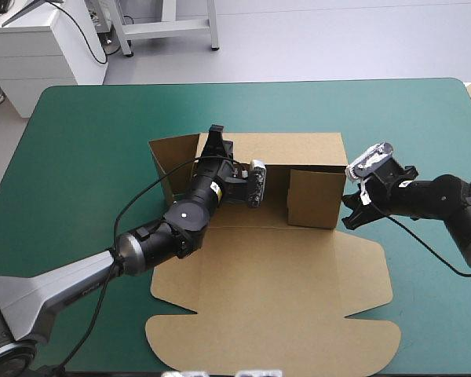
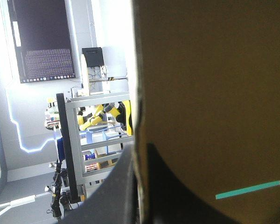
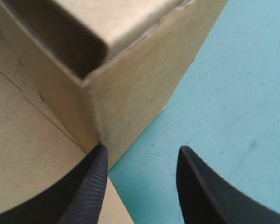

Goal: Fold the box

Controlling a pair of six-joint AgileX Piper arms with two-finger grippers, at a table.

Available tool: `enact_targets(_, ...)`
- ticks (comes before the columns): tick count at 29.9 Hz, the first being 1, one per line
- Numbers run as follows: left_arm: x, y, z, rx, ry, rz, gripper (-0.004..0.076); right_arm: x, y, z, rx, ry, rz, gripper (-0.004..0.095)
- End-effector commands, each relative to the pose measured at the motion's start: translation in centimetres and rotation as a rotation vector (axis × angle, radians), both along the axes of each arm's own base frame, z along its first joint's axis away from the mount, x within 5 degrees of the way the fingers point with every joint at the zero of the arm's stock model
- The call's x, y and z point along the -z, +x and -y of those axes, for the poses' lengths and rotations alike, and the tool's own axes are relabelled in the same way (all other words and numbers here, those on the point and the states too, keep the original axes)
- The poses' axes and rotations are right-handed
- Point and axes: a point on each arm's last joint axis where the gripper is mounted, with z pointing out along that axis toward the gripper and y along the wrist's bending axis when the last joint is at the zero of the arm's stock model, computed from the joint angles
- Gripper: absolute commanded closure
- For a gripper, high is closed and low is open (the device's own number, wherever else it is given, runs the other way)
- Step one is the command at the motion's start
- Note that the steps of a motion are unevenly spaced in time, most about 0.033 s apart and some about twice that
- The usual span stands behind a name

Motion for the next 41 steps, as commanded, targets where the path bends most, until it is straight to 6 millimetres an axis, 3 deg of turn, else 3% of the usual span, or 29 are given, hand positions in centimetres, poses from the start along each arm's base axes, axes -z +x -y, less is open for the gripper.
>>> enact_targets(1,-1.8,-0.5,-0.2,0.001,-0.040,0.038,0.0731,-1.7,-0.2,-0.1,-0.002,0.034,0.064,0.0461)
enact_targets(10,-1.8,-0.5,-0.2,0.003,-0.042,0.039,0.0731,-1.7,0.4,-0.6,-0.021,0.095,0.101,0.0461)
enact_targets(18,-1.8,-0.5,-0.2,0.003,-0.042,0.039,0.0731,0.1,2.4,-1.2,-0.025,0.189,0.070,0.0472)
enact_targets(24,-1.8,-0.5,-0.2,0.003,-0.042,0.039,0.0731,0.2,2.8,-1.3,-0.014,0.212,0.085,0.0656)
enact_targets(30,-1.8,-0.5,-0.1,0.005,-0.042,0.038,0.0731,0.0,3.2,-1.2,0.020,0.232,0.117,0.0705)
enact_targets(34,-1.8,-0.5,0.0,0.016,-0.044,0.035,0.0731,-0.2,3.3,-1.1,0.040,0.240,0.134,0.0921)
enact_targets(41,-1.7,-0.5,0.0,0.018,-0.044,0.033,0.0731,-0.6,3.1,-1.2,0.031,0.235,0.152,0.0907)
